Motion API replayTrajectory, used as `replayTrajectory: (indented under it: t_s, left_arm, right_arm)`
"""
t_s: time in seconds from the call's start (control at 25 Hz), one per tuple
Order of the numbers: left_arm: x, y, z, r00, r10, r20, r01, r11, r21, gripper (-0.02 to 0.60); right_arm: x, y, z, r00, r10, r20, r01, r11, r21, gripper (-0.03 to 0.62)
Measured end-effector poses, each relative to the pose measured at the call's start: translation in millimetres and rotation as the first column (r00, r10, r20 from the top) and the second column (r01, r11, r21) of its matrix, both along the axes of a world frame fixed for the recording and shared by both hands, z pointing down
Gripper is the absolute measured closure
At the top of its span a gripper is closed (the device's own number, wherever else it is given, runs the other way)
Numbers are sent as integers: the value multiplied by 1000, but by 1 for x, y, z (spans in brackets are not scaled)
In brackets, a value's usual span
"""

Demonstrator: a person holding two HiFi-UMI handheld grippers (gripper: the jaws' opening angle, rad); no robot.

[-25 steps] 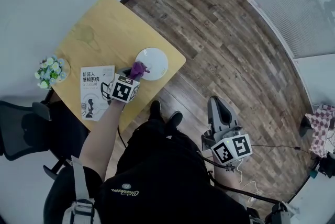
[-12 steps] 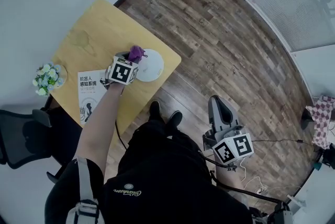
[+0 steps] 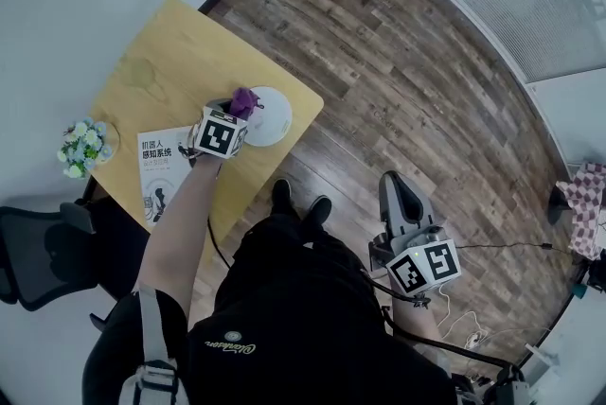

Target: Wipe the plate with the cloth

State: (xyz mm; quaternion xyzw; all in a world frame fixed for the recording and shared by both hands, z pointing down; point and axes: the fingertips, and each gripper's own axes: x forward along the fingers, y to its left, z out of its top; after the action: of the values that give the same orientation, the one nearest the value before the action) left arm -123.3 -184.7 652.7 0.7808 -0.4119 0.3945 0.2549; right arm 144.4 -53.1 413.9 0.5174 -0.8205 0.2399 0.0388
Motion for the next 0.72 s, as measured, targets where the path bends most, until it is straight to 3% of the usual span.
replayTrajectory:
  t_s: [0.44, 0.72]
  left_arm:
    - [15, 76, 7, 995, 95, 21, -94, 994, -53, 456]
    - [16, 65, 1, 998, 67, -1, -67, 997, -28, 456]
  right_arm:
    - [-4, 2, 3, 1000, -22, 3, 22, 1000, -8, 579]
    - [-1, 4, 4, 1000, -16, 1, 16, 1000, -5, 579]
